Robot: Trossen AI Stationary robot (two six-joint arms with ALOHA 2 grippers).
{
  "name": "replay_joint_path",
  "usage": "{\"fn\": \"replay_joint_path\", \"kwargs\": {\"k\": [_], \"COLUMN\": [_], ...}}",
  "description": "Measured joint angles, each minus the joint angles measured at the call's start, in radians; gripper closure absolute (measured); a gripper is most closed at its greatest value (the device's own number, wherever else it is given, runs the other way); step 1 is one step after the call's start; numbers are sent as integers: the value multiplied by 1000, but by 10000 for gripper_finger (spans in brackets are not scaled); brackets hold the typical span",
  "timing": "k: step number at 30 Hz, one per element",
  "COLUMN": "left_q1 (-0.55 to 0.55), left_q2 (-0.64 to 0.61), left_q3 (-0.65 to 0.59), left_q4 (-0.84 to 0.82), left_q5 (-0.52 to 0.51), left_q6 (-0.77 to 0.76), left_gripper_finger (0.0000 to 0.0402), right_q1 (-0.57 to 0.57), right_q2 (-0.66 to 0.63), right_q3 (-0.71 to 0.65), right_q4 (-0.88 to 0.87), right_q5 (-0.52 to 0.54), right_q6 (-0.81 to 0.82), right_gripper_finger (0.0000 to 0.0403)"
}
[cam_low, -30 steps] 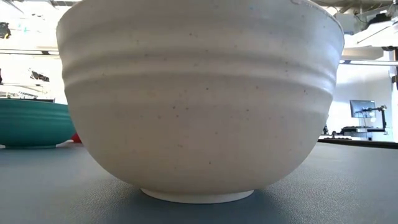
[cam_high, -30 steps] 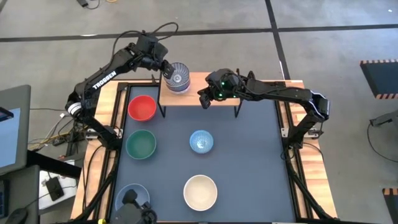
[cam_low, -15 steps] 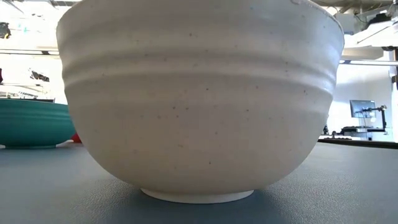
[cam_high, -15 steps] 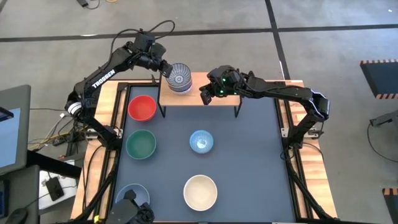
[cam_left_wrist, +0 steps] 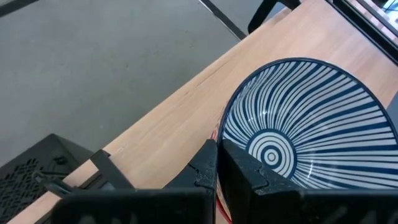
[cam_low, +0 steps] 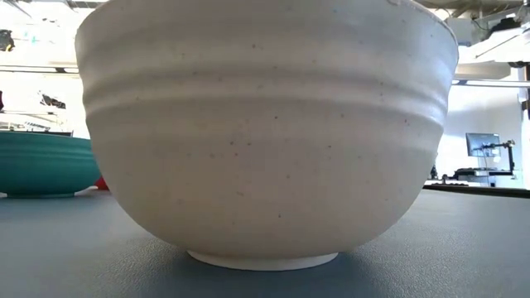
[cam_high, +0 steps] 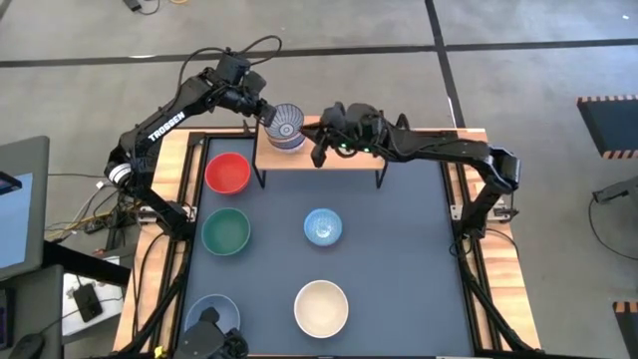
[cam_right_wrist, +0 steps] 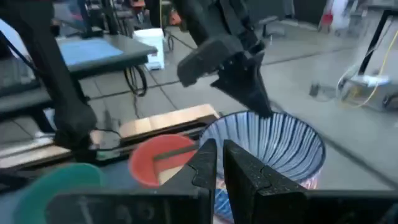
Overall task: Place and stack bowls onto a shelf
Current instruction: Stack the blue patterned white bowl on the top of the yellow patterned bowl on the shelf
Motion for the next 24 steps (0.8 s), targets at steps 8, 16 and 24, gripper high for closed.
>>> {"fn": "replay_joint_path", "kwargs": {"k": [8, 16, 24], "left_q1": [0, -2, -1], "left_q2": [-8, -101, -165], "left_q3": [0, 0, 0], "left_q4": [-17, 53, 71], "left_q5": [0, 2, -54], "left_q6": [1, 9, 7], "left_gripper_finger": [401, 366, 297], "right_q1": [7, 45, 73], "right_q2": [57, -39, -22], "right_q3": [-4, -2, -3], "right_q4": [-58, -310, -532], "right_q5": [1, -2, -51], "right_q6": [-4, 172, 208], "right_gripper_finger": [349, 349, 309]}}
